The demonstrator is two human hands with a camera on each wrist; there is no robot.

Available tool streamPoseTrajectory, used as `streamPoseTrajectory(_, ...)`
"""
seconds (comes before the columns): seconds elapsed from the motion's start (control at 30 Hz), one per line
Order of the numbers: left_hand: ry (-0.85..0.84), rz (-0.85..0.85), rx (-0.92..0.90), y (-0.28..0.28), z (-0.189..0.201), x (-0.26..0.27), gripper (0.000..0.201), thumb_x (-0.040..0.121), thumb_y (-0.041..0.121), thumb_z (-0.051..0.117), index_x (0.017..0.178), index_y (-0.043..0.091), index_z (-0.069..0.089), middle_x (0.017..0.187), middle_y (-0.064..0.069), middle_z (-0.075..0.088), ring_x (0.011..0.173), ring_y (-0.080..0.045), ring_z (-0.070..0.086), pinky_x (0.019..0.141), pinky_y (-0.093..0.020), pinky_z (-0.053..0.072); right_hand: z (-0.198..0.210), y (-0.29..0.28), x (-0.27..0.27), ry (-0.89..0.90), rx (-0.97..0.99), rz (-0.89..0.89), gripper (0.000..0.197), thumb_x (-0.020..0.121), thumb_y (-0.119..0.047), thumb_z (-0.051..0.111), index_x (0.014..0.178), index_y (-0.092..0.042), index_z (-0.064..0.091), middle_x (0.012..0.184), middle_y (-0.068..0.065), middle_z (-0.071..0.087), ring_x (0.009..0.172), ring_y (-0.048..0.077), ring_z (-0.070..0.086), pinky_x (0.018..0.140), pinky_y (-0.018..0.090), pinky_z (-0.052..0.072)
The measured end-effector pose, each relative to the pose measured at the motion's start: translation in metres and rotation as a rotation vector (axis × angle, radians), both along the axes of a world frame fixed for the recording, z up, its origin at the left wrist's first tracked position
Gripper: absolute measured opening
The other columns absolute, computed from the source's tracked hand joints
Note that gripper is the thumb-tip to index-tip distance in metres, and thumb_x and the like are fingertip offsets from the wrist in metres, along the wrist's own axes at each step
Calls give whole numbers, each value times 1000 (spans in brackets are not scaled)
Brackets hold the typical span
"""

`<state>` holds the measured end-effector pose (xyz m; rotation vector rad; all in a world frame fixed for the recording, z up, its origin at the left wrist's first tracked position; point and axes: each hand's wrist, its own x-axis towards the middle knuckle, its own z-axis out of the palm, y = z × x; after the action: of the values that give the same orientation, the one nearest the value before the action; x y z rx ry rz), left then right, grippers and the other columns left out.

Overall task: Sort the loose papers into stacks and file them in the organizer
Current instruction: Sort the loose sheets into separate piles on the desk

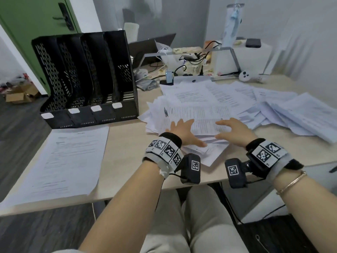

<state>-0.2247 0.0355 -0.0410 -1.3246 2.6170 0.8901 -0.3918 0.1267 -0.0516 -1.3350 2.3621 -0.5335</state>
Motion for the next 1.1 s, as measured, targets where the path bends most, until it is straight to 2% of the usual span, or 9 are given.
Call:
streamPoseTrajectory(0.1,-83,-81,-19,9,0,-11,94,80,50,67,151,24,11,158,-9,7,146,-32,-3,116,-49,0,-7,6,-17,-14,68,1,56,82,-35,67,135,-30,49,145,10,36,135,29,32,112,39,27)
streamPoseTrajectory(0.23,-212,-83,-21,2,-16,-21,90,72,56,72,144,26,26,149,-13,21,139,-43,11,111,-60,16,-17,6,-29,-77,196,61,63,83,-39,66,141,-27,41,152,8,29,140,25,28,114,37,23)
streamPoseTrajectory(0.43,-281,-66,-27,-16,-33,-27,102,70,59,71,148,34,10,157,-9,-3,142,-43,-9,108,-68,12,-24,-8,-36,-67,288,133,70,86,-47,60,146,-30,30,157,7,19,145,25,14,118,40,12)
streamPoseTrajectory(0.53,-291,-64,-22,-30,-33,-30,102,70,59,71,148,33,11,158,-9,-4,142,-43,-9,108,-69,13,-22,-20,-39,-58,305,163,70,88,-47,57,148,-29,27,158,8,15,147,24,6,119,42,5)
streamPoseTrajectory(0.77,-272,-49,-33,-67,-32,-35,100,71,56,72,148,33,13,158,-10,-4,142,-43,-10,109,-68,12,-21,-54,-44,-77,312,141,72,88,-47,58,149,-34,22,159,13,0,146,29,-4,119,44,-1)
streamPoseTrajectory(0.93,-247,-19,-21,-88,-28,-37,98,74,52,72,149,32,14,158,-10,-5,143,-41,-11,112,-65,8,-20,-74,-50,-74,314,159,70,89,-47,56,149,-32,22,159,12,0,147,29,-4,118,44,-2)
streamPoseTrajectory(1.1,-250,34,-27,-105,-32,-36,102,71,57,72,150,35,10,159,-8,-6,143,-39,-13,113,-63,7,-15,-78,-50,-97,278,177,67,91,-46,54,148,-26,26,159,8,9,147,25,4,118,41,3)
